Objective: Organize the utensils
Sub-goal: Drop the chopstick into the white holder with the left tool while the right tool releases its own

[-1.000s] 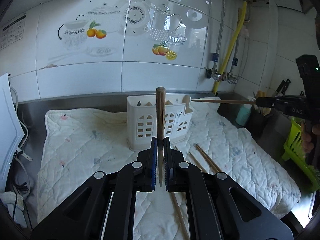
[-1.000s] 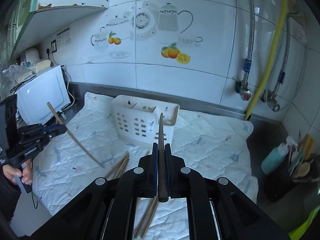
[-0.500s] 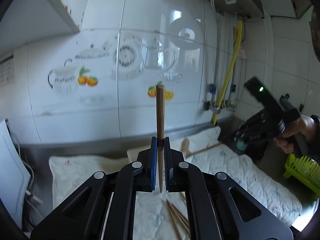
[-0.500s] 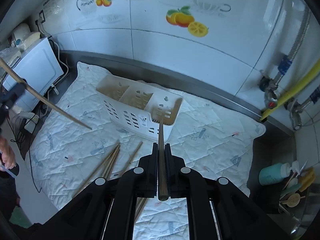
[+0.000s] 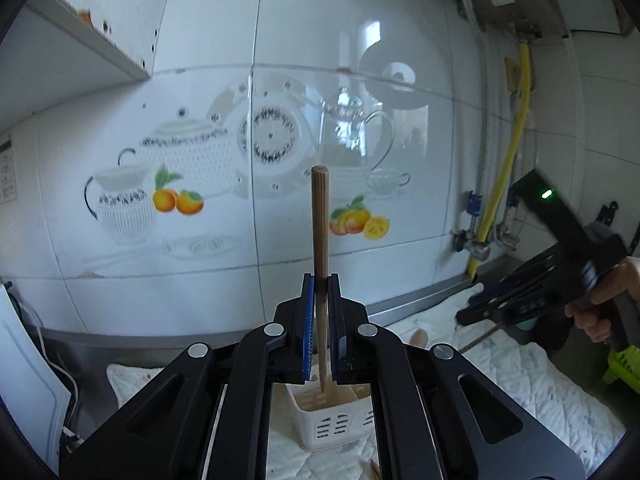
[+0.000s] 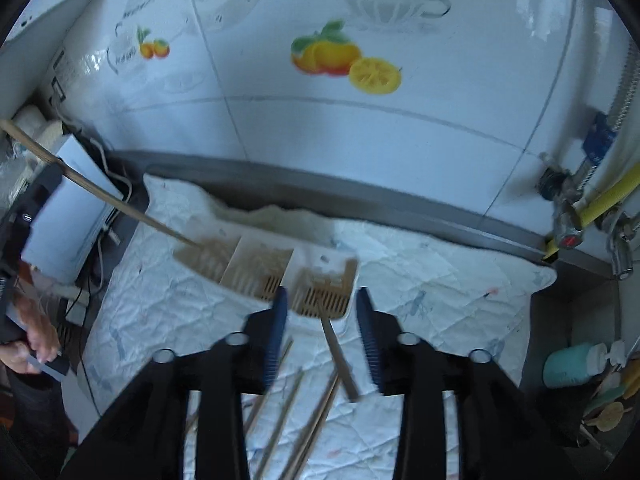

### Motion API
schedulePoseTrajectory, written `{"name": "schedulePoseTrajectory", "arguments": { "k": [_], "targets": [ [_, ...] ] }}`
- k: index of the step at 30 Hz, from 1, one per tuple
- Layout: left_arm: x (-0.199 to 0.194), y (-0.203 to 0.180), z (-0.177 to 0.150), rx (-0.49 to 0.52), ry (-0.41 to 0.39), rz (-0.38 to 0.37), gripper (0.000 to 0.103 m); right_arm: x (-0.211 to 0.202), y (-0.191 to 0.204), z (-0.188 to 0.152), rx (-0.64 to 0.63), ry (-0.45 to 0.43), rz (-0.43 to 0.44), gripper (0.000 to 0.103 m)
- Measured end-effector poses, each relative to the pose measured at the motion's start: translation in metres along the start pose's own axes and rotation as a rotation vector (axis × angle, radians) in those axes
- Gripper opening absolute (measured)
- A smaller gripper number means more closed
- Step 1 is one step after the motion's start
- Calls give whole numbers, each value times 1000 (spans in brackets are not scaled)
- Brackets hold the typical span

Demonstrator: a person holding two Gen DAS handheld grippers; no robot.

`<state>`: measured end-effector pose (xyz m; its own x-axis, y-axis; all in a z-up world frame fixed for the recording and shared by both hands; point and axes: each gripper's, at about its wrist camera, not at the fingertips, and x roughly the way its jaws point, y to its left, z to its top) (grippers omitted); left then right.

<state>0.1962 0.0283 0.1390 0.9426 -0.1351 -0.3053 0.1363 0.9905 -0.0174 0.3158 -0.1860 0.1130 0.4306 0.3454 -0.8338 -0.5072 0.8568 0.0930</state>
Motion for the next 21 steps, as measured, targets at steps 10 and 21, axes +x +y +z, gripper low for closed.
{"name": "schedulePoseTrajectory", "arguments": {
  "k": [10,21],
  "targets": [
    [11,3,-19,-28,57,8,8,-48,13,-77,-24,-211,-32,40],
    [-58,-15,-57,-19,59,2,19,-27,49,-243,12,-265,-88,40]
  ]
}}
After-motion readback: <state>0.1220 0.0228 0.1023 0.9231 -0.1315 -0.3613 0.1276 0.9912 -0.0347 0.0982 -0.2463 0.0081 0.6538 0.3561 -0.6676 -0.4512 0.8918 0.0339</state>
